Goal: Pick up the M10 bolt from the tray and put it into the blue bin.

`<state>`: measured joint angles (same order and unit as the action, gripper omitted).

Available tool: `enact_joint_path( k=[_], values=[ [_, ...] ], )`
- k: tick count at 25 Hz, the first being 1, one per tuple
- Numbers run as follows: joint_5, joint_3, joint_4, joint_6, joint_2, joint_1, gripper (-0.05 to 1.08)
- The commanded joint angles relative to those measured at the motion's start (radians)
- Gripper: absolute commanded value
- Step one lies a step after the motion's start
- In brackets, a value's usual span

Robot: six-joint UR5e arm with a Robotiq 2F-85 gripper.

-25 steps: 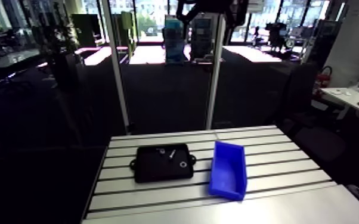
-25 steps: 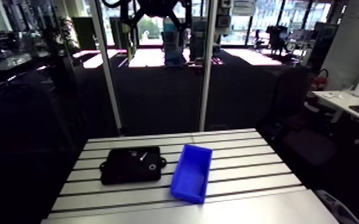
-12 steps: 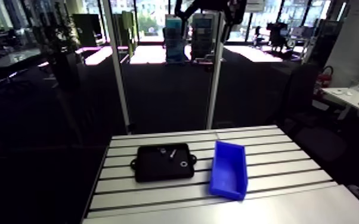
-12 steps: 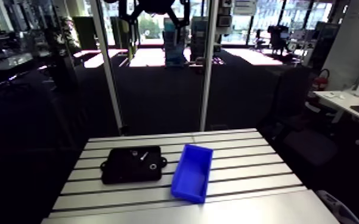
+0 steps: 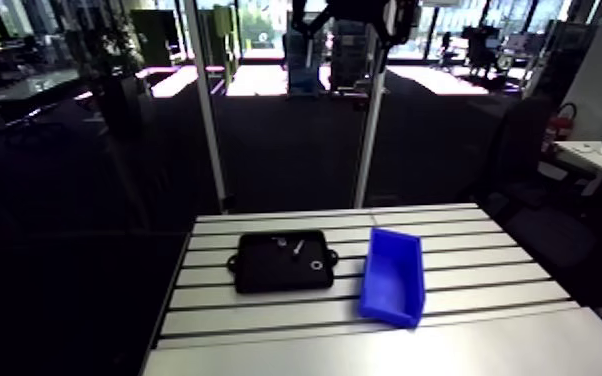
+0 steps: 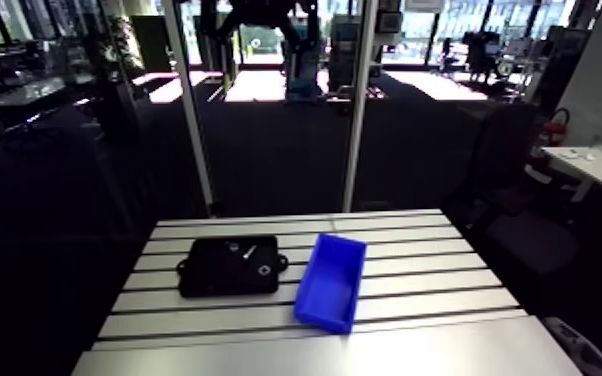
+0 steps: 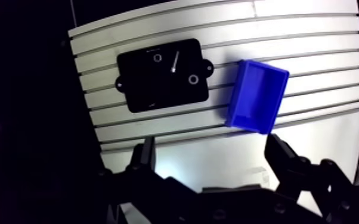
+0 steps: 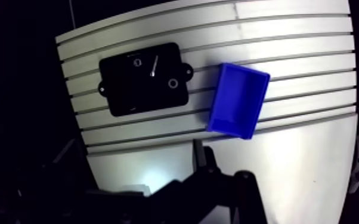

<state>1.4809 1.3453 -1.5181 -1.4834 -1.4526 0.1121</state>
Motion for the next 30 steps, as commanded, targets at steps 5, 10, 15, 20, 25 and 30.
enact_joint_path(
  k=[5,10,15,20,25,30],
  values=[
    [0.02,0.028,-0.01,0.185,0.082,-0.054,0.01],
    [0.049,0.045,-0.026,0.242,0.133,-0.081,0.01],
    [0.089,0.091,-0.11,0.263,0.163,-0.095,0.01],
    [0.109,0.13,-0.185,0.271,0.18,-0.095,0.01],
    [0.109,0.143,-0.234,0.271,0.211,-0.1,0.01],
    [0.109,0.145,-0.251,0.271,0.237,-0.115,0.01]
  ],
)
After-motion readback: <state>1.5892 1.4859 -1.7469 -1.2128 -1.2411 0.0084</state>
